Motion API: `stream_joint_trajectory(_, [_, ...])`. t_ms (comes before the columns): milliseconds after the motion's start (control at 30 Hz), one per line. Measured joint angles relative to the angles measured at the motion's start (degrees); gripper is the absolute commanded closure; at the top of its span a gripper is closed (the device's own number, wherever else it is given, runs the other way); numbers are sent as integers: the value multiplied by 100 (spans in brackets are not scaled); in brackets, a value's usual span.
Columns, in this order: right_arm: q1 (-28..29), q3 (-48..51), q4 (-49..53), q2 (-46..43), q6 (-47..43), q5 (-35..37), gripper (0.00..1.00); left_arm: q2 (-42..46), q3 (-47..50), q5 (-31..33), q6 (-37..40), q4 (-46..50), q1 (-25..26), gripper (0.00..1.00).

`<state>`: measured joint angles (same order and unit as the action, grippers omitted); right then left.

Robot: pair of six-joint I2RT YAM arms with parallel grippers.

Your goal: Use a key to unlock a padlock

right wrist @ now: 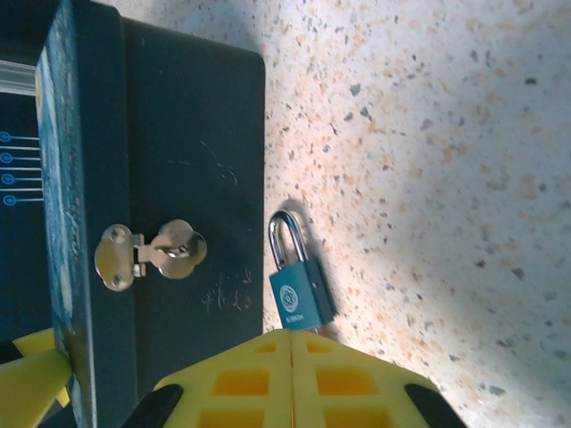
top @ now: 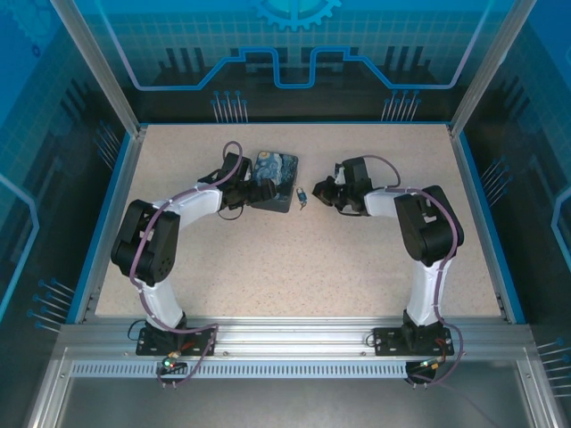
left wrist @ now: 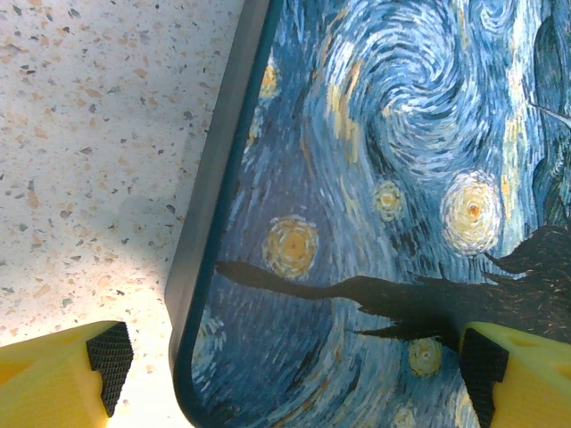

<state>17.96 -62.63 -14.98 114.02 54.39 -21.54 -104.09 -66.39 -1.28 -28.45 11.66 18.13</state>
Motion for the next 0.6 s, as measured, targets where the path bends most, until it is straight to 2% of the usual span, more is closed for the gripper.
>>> stream_joint_trajectory(67, [4, 11, 0, -39, -11, 2, 80, 0, -42, 7, 15, 61, -13, 2])
stream_joint_trajectory(333, [323, -304, 293, -114, -50, 7, 82, 83, -173, 24, 17, 527, -302, 1])
stream_joint_trajectory(500, [723, -1379, 691, 229, -70, 4, 82, 269, -308, 120, 35, 1064, -562, 1])
stream_joint_trajectory(600, [981, -2389, 992, 734, -101, 0, 83, 457, -448, 149, 33, 1237, -638, 1])
